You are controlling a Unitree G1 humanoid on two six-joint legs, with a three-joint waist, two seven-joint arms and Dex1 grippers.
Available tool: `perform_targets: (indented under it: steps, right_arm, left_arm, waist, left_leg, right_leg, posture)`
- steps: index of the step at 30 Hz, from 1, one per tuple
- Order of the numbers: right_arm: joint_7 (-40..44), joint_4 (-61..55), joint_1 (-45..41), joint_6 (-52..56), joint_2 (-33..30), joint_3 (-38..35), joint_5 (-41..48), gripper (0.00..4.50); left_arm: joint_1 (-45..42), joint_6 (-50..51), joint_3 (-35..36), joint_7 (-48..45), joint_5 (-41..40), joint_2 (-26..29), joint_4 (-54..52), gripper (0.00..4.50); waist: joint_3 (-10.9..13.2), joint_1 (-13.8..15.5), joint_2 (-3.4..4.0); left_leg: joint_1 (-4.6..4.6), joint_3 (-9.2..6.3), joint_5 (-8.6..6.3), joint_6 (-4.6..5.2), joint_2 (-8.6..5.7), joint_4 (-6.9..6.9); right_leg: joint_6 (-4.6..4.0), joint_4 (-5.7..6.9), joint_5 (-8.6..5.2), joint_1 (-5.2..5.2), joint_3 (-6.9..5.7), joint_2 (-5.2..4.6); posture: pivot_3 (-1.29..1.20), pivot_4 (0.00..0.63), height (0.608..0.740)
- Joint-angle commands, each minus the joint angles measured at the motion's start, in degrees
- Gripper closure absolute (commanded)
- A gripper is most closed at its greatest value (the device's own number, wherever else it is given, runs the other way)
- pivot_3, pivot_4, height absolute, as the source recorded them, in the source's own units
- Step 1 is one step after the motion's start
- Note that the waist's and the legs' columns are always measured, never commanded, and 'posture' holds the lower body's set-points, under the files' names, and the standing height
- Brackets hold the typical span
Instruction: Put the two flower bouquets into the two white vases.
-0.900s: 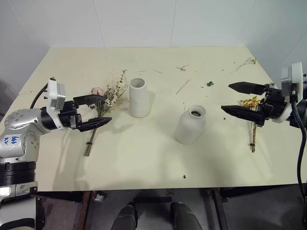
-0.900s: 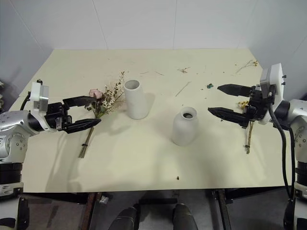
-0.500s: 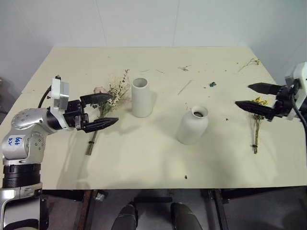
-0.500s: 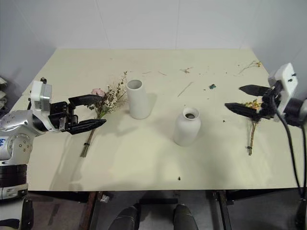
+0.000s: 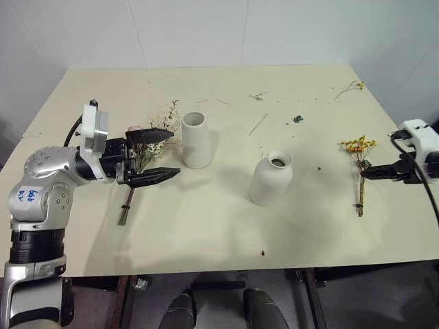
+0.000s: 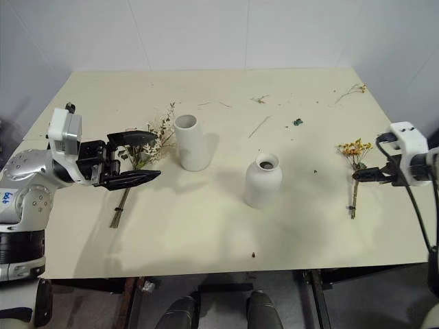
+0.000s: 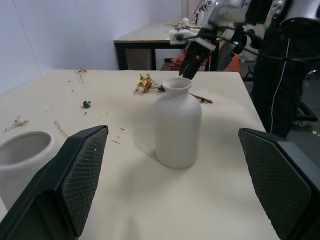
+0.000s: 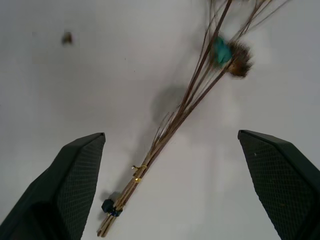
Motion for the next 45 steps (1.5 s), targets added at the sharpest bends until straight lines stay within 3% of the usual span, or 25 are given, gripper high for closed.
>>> perform_targets:
  steps: [1,9,17,23,27,30,32,34,40,42,45]
  right_arm:
    - [-1.08,5.62,-3.68,0.37,1.25,0.11,-2.7,0.0]
    - [-2.37,15.71,-6.52,-4.09,7.11,2.09,-8.01,0.0]
    - [-2.38,19.2,-8.44,-6.27,8.46,0.92,-9.47,2.54]
    - [-4.7,18.76,-8.28,-6.38,6.85,-5.05,-7.2,4.47]
    - [-7.75,13.53,-6.27,-11.13,4.33,-15.24,-1.44,4.47]
    - [-8.1,2.2,-1.23,-16.06,4.81,-23.95,4.47,4.47]
    - [-6.73,-14.49,5.58,-19.74,7.82,-32.19,11.63,4.47]
    - [-10.44,-28.94,11.24,-23.61,11.66,-37.06,14.68,4.47]
    - [-19.36,-59.67,19.05,-29.41,28.1,-40.44,26.05,4.47]
    - [-18.89,-64.74,20.2,-26.94,30.7,-38.88,31.89,4.47]
    - [-20.14,-67.0,20.92,-27.08,32.87,-35.82,33.81,4.47]
  left_arm:
    - [1.76,1.09,3.43,1.32,-2.47,1.7,-4.57,0.04]
    - [5.65,2.59,5.87,3.71,-4.25,2.6,-9.09,0.04]
    - [4.95,1.22,5.07,3.59,-3.87,1.94,-8.65,0.0]
    - [2.39,-0.83,2.74,1.88,-2.73,0.89,-5.21,0.0]
    - [-1.12,-2.8,0.06,0.54,-1.48,-0.97,-0.96,0.0]
    - [-3.58,-4.41,-1.47,-0.48,-0.14,-2.03,2.41,0.0]
    - [-5.14,-5.66,-2.6,-1.04,0.92,-2.98,4.81,0.0]
    - [-6.39,-6.58,-3.24,-1.41,1.59,-3.87,6.96,0.0]
    - [-10.05,-9.47,-3.82,-0.91,3.83,-6.99,15.07,0.0]
    - [-10.73,-10.11,-4.2,-1.09,4.32,-7.46,16.25,0.0]
    - [-11.31,-10.25,-4.35,-1.37,4.78,-7.67,16.89,0.0]
  waist:
    - [0.0,0.12,0.0]
    - [0.0,0.14,0.0]
    - [0.0,0.06,-0.01]
    - [0.0,0.06,-0.01]
    - [0.0,0.23,0.0]
    - [0.0,0.24,0.0]
    - [0.0,0.27,0.01]
    - [0.0,-0.03,0.01]
    - [-0.01,0.17,0.01]
    - [-0.01,0.32,0.01]
    - [-0.03,0.61,-0.02]
  left_leg:
    - [-0.02,-0.01,0.0,0.0,0.0,0.0]
    - [-0.01,0.0,0.0,0.0,-0.01,0.15]
    - [0.1,-0.01,0.0,-0.02,-0.01,0.35]
    - [0.09,-0.01,0.0,-0.02,-0.01,0.34]
    - [0.05,-0.01,0.0,-0.02,-0.02,0.31]
    - [0.04,-0.01,0.0,-0.02,-0.02,0.3]
    - [0.03,-0.01,0.0,-0.01,-0.02,0.28]
    - [0.03,-0.04,-0.01,0.0,0.01,0.23]
    - [0.05,-0.11,-0.01,-0.03,0.09,0.37]
    - [0.03,-0.14,0.01,-0.04,0.07,0.37]
    - [0.03,-0.18,0.01,-0.03,0.03,0.38]
  right_leg:
    - [0.01,0.0,0.0,0.0,-0.01,0.0]
    - [0.01,0.11,0.0,0.01,-0.01,0.01]
    - [0.05,0.16,0.08,0.22,0.0,0.04]
    - [0.06,0.15,0.07,0.2,0.0,0.04]
    - [0.06,0.15,0.07,0.17,0.0,0.04]
    - [0.09,0.1,0.08,0.17,-0.01,0.04]
    - [0.12,0.11,0.07,0.17,-0.01,0.04]
    - [0.14,0.14,0.05,0.16,0.0,0.08]
    - [0.12,0.35,0.06,0.1,0.01,0.16]
    - [0.13,0.35,0.07,0.12,0.01,0.14]
    - [0.14,0.32,0.09,0.16,-0.01,0.1]
  posture:
    - [0.0,0.15,0.74]
    - [0.0,0.15,0.74]
    - [0.0,0.15,0.74]
    - [0.0,0.15,0.74]
    - [0.0,0.15,0.74]
    - [0.0,0.15,0.74]
    - [0.0,0.15,0.74]
    - [0.0,0.15,0.74]
    - [0.0,0.15,0.74]
    - [0.0,0.15,0.74]
    - [0.0,0.15,0.74]
